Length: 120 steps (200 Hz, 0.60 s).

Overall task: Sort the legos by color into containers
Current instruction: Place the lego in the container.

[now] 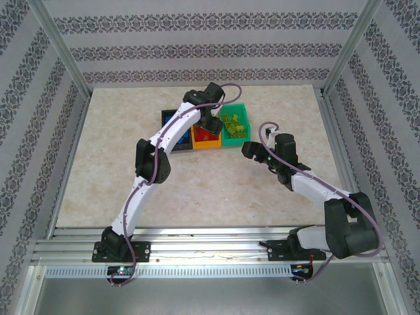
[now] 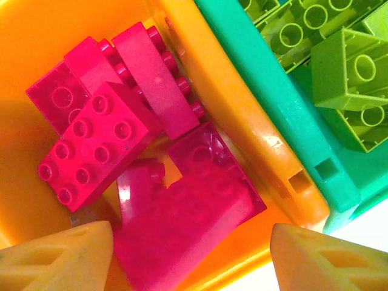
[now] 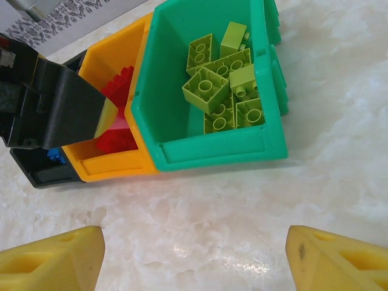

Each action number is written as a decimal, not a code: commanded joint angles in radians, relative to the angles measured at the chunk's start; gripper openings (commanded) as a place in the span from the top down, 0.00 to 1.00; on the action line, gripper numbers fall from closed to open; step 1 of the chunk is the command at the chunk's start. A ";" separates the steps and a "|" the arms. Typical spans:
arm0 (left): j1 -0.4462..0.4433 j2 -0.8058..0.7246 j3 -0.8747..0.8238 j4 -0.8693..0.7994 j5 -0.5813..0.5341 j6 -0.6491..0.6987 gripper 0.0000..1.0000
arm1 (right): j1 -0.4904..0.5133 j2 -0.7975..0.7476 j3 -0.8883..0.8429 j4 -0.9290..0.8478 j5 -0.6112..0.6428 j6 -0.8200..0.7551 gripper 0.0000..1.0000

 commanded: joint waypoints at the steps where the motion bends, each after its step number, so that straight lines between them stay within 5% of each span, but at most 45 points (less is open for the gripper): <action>1: -0.007 -0.037 0.017 -0.044 -0.015 -0.002 0.29 | -0.011 -0.005 -0.010 0.031 -0.018 0.005 0.21; 27: -0.007 -0.153 -0.117 0.000 -0.022 -0.023 0.28 | -0.009 -0.023 0.000 -0.001 -0.005 -0.020 0.20; 66: 0.000 -0.531 -0.684 0.325 -0.034 -0.079 0.24 | -0.014 -0.107 0.024 -0.112 0.076 -0.073 0.18; 120: 0.111 -1.052 -1.378 0.704 -0.045 -0.182 0.19 | -0.040 -0.321 -0.053 -0.208 0.398 -0.155 0.11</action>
